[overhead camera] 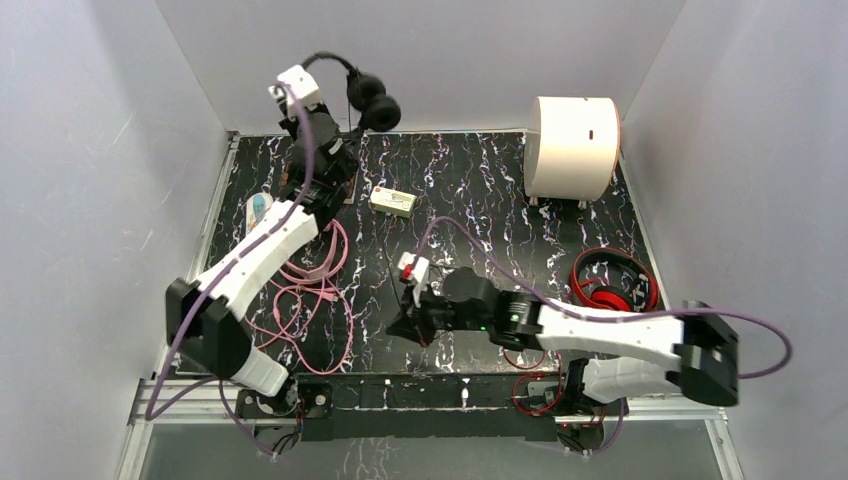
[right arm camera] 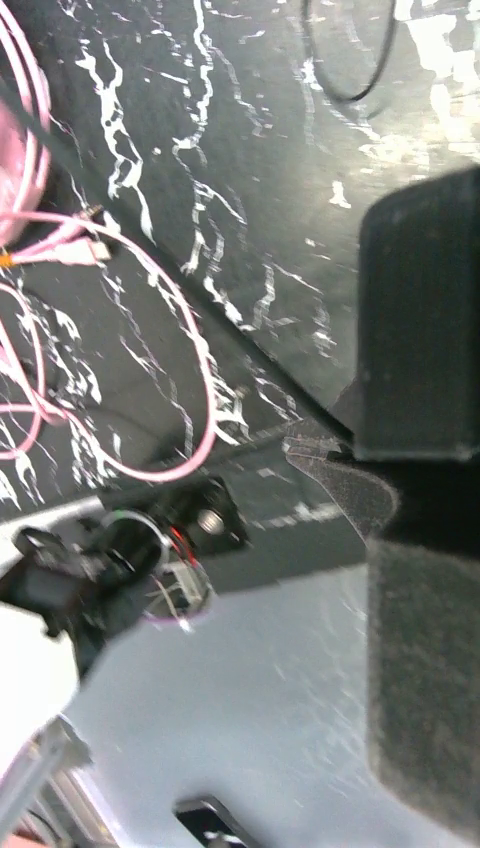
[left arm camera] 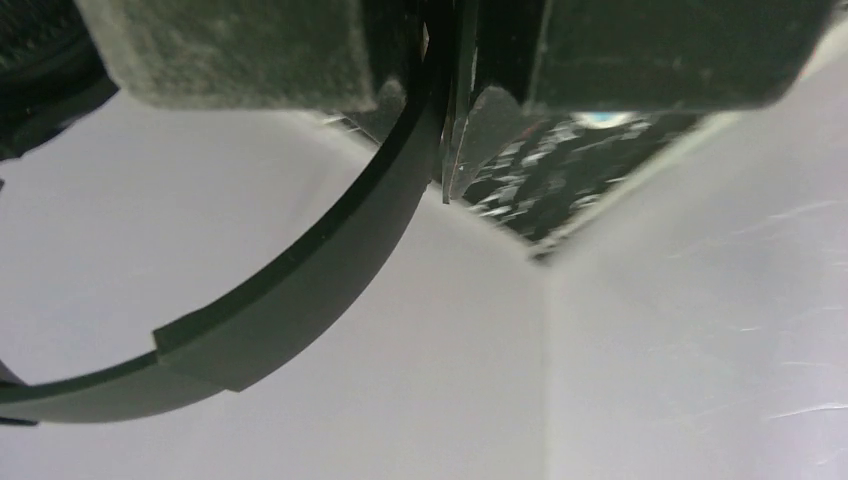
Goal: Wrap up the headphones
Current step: Wrap the headphones cable around the headphones.
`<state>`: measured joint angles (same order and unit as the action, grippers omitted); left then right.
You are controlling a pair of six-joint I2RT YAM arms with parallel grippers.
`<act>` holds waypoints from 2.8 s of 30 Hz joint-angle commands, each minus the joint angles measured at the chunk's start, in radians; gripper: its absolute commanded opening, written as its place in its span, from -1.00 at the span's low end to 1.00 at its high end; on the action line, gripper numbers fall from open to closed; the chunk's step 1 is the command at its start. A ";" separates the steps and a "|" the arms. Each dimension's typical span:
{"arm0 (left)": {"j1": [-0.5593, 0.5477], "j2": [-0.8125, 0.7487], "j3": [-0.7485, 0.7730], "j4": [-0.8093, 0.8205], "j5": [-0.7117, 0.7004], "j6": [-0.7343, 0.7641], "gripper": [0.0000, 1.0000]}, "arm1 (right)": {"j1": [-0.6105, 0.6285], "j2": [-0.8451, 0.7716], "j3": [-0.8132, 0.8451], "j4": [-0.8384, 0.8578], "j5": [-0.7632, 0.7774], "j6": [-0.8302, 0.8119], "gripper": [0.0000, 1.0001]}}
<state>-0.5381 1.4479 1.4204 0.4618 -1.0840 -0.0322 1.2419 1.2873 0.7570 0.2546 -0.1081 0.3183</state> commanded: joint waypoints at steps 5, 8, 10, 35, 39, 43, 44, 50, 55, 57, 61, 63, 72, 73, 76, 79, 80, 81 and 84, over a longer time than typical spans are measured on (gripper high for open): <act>0.089 -0.010 -0.203 -0.007 0.124 0.301 -1.00 | 0.044 -0.262 0.356 -0.679 0.187 -0.168 -1.00; 0.060 -0.159 -0.272 -0.337 0.392 0.173 -1.00 | 0.031 -0.170 0.571 -0.801 0.474 -0.371 -1.00; 0.033 -0.282 -0.322 -0.513 0.513 0.090 -1.00 | -0.074 -0.074 0.699 -0.825 0.535 -0.495 -1.00; 0.011 -0.228 0.061 -0.861 0.712 -0.978 -1.00 | -0.328 -0.123 0.410 -0.750 -0.222 -0.389 -1.00; 0.054 -0.102 0.140 -0.868 0.489 -1.018 -1.00 | -0.191 -0.168 0.435 -0.747 -0.280 -0.301 -1.00; 0.060 0.005 0.176 -0.821 0.261 -0.861 -1.00 | -0.087 -0.169 0.513 -0.784 -0.245 -0.263 -1.00; 0.061 0.028 0.182 -0.814 0.212 -0.805 -1.00 | -0.072 -0.167 0.544 -0.798 -0.248 -0.258 -1.00; 0.079 0.128 0.132 -0.729 0.094 -0.594 -1.00 | -0.048 -0.146 0.684 -0.821 -0.333 -0.267 -1.00; 0.061 0.112 -0.047 -0.548 0.173 -0.334 -1.00 | -0.048 -0.064 0.924 -0.976 -0.175 -0.362 -1.00; 0.014 0.069 -0.162 -0.418 0.206 -0.170 -1.00 | -0.048 -0.016 1.035 -1.037 -0.064 -0.414 -1.00; -0.083 -0.056 -0.329 -0.347 0.258 0.022 -1.00 | -0.053 0.084 1.216 -1.093 0.119 -0.512 -1.00; -0.117 -0.143 -0.407 -0.350 0.308 0.062 -1.00 | -0.076 0.126 1.274 -1.091 0.160 -0.547 -1.00; -0.163 -0.474 -0.510 -0.578 0.592 -0.007 -1.00 | -0.442 0.234 1.268 -0.984 -0.031 -0.585 -1.00; -0.163 -0.496 -0.504 -0.613 0.625 -0.021 -1.00 | -0.474 0.236 1.249 -0.961 -0.065 -0.582 -1.00; -0.164 -0.550 -0.478 -0.708 0.775 -0.057 -1.00 | -0.569 0.245 1.186 -0.879 -0.143 -0.580 -1.00; -0.164 -0.581 -0.455 -0.772 0.899 -0.099 -1.00 | -0.664 0.264 1.151 -0.840 -0.225 -0.564 -1.00; -0.164 -0.585 -0.441 -0.795 0.930 -0.115 -1.00 | -0.695 0.266 1.131 -0.822 -0.250 -0.556 -1.00; -0.164 -0.589 -0.427 -0.813 0.959 -0.132 -1.00 | -0.722 0.268 1.109 -0.805 -0.274 -0.549 -1.00; -0.164 -0.601 -0.392 -0.834 1.051 -0.218 -1.00 | -0.775 0.280 1.032 -0.767 -0.357 -0.529 -1.00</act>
<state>-0.6979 0.8856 0.9432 -0.3191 -0.2192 -0.1268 0.5297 1.5642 1.8523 -0.6376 -0.3138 -0.2359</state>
